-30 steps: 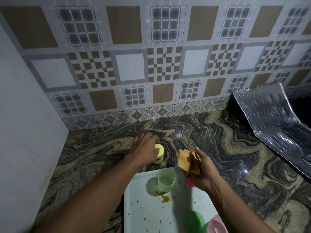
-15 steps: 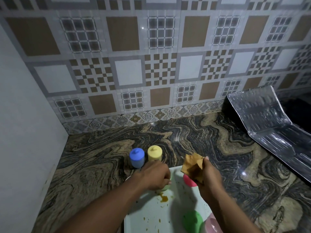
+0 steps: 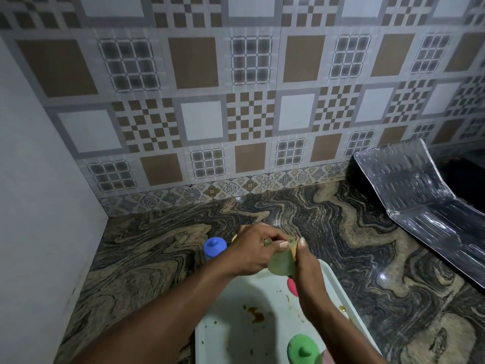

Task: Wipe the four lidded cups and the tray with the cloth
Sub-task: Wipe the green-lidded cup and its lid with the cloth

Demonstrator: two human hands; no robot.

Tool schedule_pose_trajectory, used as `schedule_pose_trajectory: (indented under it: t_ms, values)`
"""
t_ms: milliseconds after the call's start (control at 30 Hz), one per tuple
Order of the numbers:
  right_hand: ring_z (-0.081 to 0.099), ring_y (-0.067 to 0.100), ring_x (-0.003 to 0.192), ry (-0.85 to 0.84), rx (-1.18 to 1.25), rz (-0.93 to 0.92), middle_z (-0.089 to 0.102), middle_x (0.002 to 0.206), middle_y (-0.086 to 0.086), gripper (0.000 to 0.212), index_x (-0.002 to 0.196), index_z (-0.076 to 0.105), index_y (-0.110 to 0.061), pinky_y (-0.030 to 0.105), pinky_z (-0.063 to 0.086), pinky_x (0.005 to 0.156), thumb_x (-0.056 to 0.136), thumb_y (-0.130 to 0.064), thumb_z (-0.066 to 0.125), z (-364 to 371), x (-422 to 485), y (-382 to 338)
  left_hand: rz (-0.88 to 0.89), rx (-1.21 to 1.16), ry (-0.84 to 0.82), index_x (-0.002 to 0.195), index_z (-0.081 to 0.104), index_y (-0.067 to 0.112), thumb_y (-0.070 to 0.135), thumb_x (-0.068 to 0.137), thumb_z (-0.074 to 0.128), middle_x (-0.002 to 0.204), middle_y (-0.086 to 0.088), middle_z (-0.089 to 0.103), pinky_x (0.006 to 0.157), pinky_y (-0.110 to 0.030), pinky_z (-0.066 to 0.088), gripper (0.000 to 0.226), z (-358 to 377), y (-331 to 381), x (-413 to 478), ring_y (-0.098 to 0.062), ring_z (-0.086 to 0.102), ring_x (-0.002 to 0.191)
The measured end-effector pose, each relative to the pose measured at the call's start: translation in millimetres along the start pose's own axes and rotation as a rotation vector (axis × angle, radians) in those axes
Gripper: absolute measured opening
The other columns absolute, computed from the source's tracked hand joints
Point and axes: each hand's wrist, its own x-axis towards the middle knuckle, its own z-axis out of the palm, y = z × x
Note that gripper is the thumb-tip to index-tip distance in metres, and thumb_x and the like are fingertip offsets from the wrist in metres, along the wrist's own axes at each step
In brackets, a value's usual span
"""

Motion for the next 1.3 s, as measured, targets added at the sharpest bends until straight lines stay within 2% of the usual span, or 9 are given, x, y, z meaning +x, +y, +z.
schedule_pose_trajectory:
  t_ms: [100, 167, 367, 533, 633, 833, 967, 1200, 1300]
  values:
    - [0.069, 0.035, 0.084, -0.137, 0.388, 0.484, 0.072, 0.102, 0.024, 0.048, 0.114, 0.068, -0.002, 0.04, 0.059, 0.064, 0.102, -0.04, 0.042, -8.8, 3.2, -20.3, -0.049, -0.227, -0.089, 0.099, 0.074, 0.009, 0.008, 0.097, 0.062, 0.082, 0.015, 0.067, 0.076, -0.011, 0.045, 0.013, -4.1, 6.0, 0.5, 0.01, 0.058, 0.076]
    - [0.066, 0.037, 0.082, -0.183, 0.429, 0.548, 0.068, 0.1, 0.026, 0.048, 0.117, 0.066, 0.001, 0.043, 0.057, 0.067, 0.101, -0.037, 0.043, -11.9, 1.6, -22.9, -0.086, -0.281, -0.13, 0.099, 0.072, 0.007, 0.01, 0.099, 0.06, 0.085, 0.005, 0.067, 0.074, -0.014, 0.047, 0.013, -6.6, 6.4, 2.6, 0.002, 0.059, 0.078]
    - [0.068, 0.034, 0.081, -0.088, 0.317, 0.419, 0.072, 0.097, 0.024, 0.046, 0.115, 0.068, -0.003, 0.039, 0.058, 0.058, 0.101, -0.043, 0.048, -6.8, 5.9, -24.2, -0.095, -0.152, -0.159, 0.093, 0.077, 0.013, 0.036, 0.092, 0.07, 0.099, 0.0, 0.064, 0.087, -0.025, 0.048, 0.024, -9.2, 14.6, 11.6, -0.008, 0.062, 0.095]
    - [0.066, 0.038, 0.082, -0.252, 0.489, 0.557, 0.067, 0.102, 0.026, 0.05, 0.115, 0.068, 0.002, 0.042, 0.055, 0.069, 0.093, -0.039, 0.051, -12.4, 1.7, -34.0, -0.085, -0.299, -0.202, 0.096, 0.077, 0.017, 0.017, 0.095, 0.067, 0.125, -0.004, 0.049, 0.098, -0.022, 0.042, 0.01, -14.4, 5.7, 13.0, -0.013, 0.048, 0.127]
    - [0.064, 0.038, 0.081, -0.309, 0.523, 0.6, 0.066, 0.101, 0.026, 0.048, 0.109, 0.069, 0.003, 0.04, 0.054, 0.068, 0.093, -0.039, 0.052, -11.8, -3.4, -34.9, -0.167, -0.454, -0.245, 0.107, 0.073, 0.007, 0.011, 0.097, 0.061, 0.123, -0.001, 0.053, 0.097, -0.021, 0.042, 0.015, -20.2, 2.2, 9.8, -0.008, 0.051, 0.121]
    - [0.067, 0.032, 0.073, -0.058, 0.23, 0.229, 0.071, 0.087, 0.023, 0.048, 0.101, 0.072, -0.005, 0.039, 0.053, 0.063, 0.102, -0.044, 0.044, 2.5, 6.7, -35.3, -0.144, -0.357, -0.151, 0.1, 0.077, 0.006, 0.016, 0.093, 0.069, 0.12, -0.001, 0.062, 0.095, -0.022, 0.045, 0.015, -22.6, 9.3, 15.1, 0.001, 0.058, 0.109]
    - [0.063, 0.036, 0.081, -0.269, 0.407, 0.559, 0.07, 0.095, 0.024, 0.046, 0.098, 0.075, -0.001, 0.039, 0.049, 0.069, 0.094, -0.037, 0.048, -3.9, 1.0, -37.9, -0.166, -0.441, -0.155, 0.108, 0.075, 0.004, 0.011, 0.094, 0.066, 0.137, -0.005, 0.051, 0.103, -0.028, 0.044, 0.018, -24.6, -2.0, 12.8, -0.014, 0.049, 0.13]
    - [0.067, 0.025, 0.058, -0.039, 0.218, 0.255, 0.073, 0.075, 0.017, 0.049, 0.102, 0.07, -0.003, 0.034, 0.053, 0.053, 0.104, -0.042, 0.041, 5.1, 5.8, -39.2, -0.154, -0.315, -0.167, 0.098, 0.079, 0.015, 0.022, 0.09, 0.073, 0.123, 0.006, 0.059, 0.11, -0.038, 0.041, 0.012, -22.5, 4.2, 14.0, -0.009, 0.054, 0.123]
    - [0.066, 0.031, 0.064, -0.172, 0.392, 0.482, 0.071, 0.083, 0.021, 0.045, 0.097, 0.072, -0.001, 0.035, 0.054, 0.056, 0.1, -0.037, 0.044, 4.2, 0.3, -44.6, -0.13, -0.393, -0.184, 0.099, 0.078, 0.013, 0.015, 0.092, 0.071, 0.132, 0.002, 0.053, 0.107, -0.033, 0.043, 0.011, -23.3, -0.5, 13.6, -0.011, 0.05, 0.129]
